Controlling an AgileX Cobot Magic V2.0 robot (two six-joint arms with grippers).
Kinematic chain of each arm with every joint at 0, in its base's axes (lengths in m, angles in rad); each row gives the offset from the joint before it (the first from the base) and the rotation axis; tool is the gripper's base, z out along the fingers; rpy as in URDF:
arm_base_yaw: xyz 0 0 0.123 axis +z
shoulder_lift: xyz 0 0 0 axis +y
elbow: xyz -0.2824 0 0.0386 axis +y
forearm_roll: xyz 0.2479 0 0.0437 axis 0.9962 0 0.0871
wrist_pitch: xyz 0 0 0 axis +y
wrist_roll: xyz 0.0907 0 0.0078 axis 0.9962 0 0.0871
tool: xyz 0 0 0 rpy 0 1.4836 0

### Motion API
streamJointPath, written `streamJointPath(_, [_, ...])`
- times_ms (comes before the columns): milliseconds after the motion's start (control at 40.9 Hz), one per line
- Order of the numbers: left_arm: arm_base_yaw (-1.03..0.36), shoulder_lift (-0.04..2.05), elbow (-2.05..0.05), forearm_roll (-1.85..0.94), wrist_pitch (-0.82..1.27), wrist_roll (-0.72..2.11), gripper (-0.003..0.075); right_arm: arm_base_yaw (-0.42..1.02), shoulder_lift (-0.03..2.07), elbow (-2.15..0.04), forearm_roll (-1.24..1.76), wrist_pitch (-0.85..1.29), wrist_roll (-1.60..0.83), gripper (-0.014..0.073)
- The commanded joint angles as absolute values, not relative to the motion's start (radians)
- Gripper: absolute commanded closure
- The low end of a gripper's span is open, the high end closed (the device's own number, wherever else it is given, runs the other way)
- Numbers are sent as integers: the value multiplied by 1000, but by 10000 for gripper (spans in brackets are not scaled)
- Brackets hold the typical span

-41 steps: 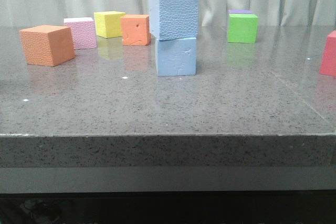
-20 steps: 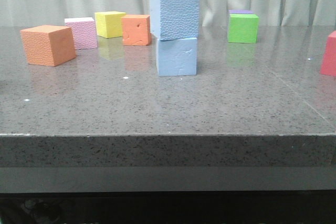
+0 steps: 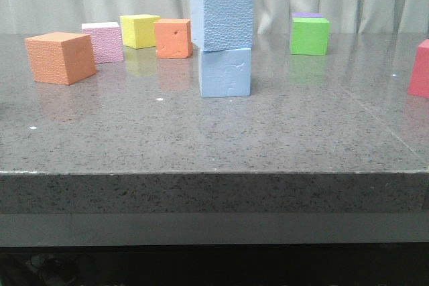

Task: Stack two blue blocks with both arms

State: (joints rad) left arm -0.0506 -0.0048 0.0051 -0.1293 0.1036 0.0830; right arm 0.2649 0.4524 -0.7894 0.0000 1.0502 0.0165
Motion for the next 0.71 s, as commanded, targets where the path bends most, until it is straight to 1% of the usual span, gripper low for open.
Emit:
streamJointPath(0, [-47,-28,42,-109,0,34,738,259,457,-813,-16,991,18,662])
streamJointPath(73, [-47,-28,42,-72,-10,-9,738,259,457,-813,-16,991,18,662])
streamJointPath(685, [-47,-28,42,-72,-27,-9,738,259,457,-813,-16,991,18,662])
